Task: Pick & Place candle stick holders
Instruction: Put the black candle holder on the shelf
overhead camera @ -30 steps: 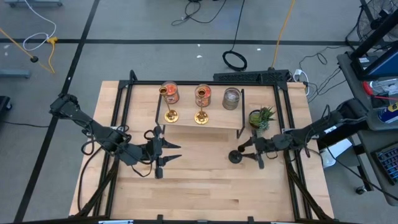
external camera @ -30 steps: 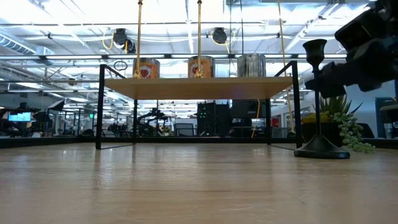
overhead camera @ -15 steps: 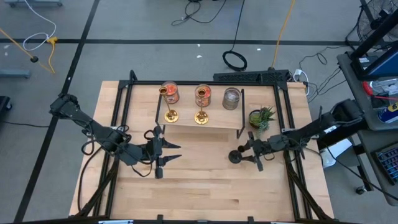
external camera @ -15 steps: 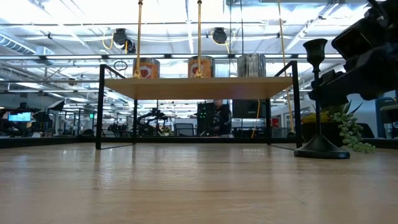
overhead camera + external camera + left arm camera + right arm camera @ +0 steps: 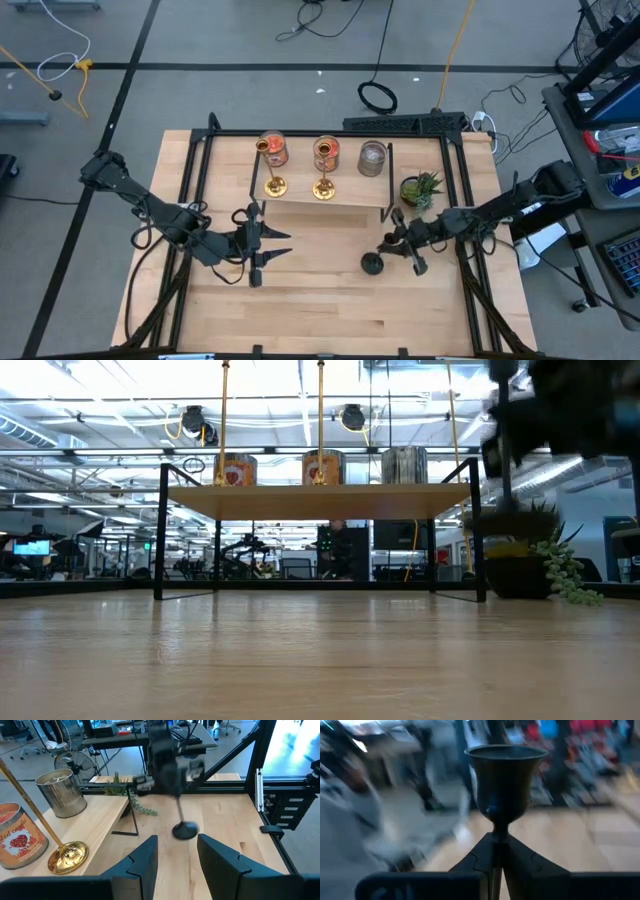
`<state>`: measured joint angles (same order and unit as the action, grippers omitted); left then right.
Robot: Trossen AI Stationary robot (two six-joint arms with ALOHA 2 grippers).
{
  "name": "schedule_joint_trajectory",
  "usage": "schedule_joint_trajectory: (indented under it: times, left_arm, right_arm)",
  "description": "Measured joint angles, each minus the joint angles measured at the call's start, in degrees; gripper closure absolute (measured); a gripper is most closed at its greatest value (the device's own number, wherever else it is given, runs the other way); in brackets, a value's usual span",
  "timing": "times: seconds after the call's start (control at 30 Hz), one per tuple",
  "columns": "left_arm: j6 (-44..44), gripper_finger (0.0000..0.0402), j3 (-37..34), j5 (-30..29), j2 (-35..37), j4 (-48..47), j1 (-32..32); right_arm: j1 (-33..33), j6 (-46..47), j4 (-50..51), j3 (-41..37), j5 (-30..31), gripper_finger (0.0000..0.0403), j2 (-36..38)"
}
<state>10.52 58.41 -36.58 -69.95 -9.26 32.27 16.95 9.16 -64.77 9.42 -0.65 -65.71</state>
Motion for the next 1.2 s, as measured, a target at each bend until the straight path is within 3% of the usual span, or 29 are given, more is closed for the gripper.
schedule_joint_trajectory:
  times: [0.13,0.27,0.37,0.5,0.8,1.2]
  left_arm:
    - [-0.36,0.0257,0.00,-0.05,0.00,0.00,0.00]
    - [-1.61,0.0257,0.00,-0.09,0.00,0.00,0.00]
    - [-1.75,0.0256,0.00,-0.09,0.00,-0.04,-0.11]
    - [-1.50,0.0257,0.00,-0.01,-0.21,-0.59,-0.11]
    - [-1.33,0.0257,-0.02,0.50,-0.28,-3.05,-0.09]
    - [-2.89,0.0257,-0.02,0.48,-0.28,-3.10,-0.09]
  right_arm:
    - [0.02,-0.40,0.09,9.24,-2.54,0.0393,0.00]
    - [-1.06,-4.37,17.36,22.12,-1.46,0.0390,-0.78]
    - [-2.81,-9.67,37.10,32.62,5.96,0.0390,-2.79]
    - [-6.86,-13.34,47.25,40.03,13.90,0.0390,-4.60]
    - [-16.42,-8.22,49.70,36.89,14.25,0.0391,1.44]
    - [-21.88,-5.50,43.68,25.47,14.11,0.0391,10.05]
